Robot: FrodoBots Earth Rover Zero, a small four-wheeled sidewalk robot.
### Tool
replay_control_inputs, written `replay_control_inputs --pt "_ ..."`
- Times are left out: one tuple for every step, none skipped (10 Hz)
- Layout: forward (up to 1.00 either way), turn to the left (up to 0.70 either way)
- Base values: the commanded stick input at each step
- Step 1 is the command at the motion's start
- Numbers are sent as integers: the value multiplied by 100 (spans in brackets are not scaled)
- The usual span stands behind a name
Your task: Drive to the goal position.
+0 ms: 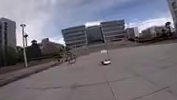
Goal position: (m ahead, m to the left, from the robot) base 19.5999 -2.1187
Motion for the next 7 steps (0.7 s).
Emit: replay_control_inputs --pt "85 0" --pt "85 0" --pt "85 1" --pt "85 2" --pt "85 1" --pt "85 0" --pt "85 1"
